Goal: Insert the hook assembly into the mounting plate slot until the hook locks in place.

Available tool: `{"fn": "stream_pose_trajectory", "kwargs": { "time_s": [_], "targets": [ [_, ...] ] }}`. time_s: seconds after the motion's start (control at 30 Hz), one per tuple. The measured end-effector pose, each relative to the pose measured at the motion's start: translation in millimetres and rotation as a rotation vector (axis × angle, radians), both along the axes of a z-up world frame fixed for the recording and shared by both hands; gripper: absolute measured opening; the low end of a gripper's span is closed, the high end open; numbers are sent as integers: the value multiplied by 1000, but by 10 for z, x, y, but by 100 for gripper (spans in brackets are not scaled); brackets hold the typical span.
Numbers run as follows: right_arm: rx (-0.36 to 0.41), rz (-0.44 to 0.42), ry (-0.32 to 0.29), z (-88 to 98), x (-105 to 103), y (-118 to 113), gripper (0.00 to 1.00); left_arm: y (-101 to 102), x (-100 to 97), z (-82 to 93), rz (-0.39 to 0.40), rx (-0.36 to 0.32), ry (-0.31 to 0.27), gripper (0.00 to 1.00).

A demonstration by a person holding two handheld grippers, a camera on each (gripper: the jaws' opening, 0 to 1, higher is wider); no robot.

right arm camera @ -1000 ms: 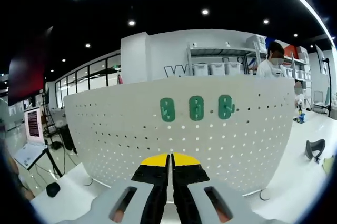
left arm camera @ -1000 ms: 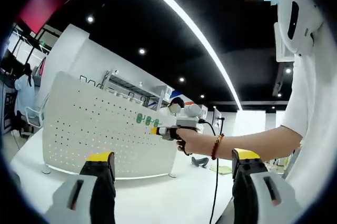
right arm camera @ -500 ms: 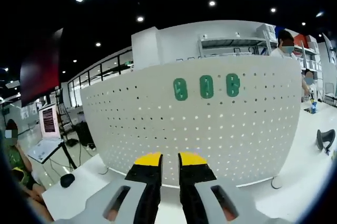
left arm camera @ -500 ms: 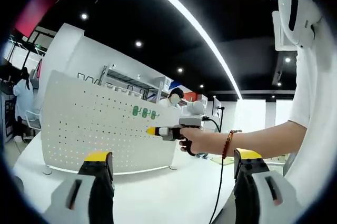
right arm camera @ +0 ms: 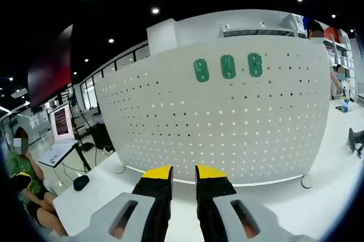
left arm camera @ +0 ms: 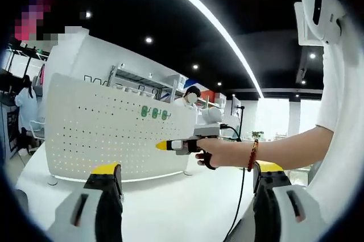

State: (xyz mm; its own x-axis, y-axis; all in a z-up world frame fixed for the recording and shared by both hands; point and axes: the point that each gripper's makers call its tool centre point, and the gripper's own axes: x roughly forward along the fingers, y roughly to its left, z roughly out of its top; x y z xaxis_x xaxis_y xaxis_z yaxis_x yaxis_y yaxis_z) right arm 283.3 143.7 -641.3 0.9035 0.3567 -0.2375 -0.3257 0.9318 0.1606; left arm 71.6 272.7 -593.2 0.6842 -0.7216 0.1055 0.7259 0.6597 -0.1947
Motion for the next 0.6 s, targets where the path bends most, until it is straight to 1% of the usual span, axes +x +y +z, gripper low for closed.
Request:
{"fn": "stream_pose_trajectory", "kwargs": {
  "time_s": [0.27, 0.43, 0.53, 0.6],
  "targets": [
    [11, 23, 51, -228, 7, 99, 15, 68, -5, -72, 16, 6, 25, 98],
    [11, 44, 84, -366, 17, 160, 15, 94, 9, -99, 22, 16, 31, 97],
    [4, 63, 117, -488, 8, 215, 16, 117, 35, -120, 33, 24, 34, 97],
    [4, 68, 124, -539, 9, 233, 16, 121, 47, -122, 36, 24, 33, 97]
  ]
}}
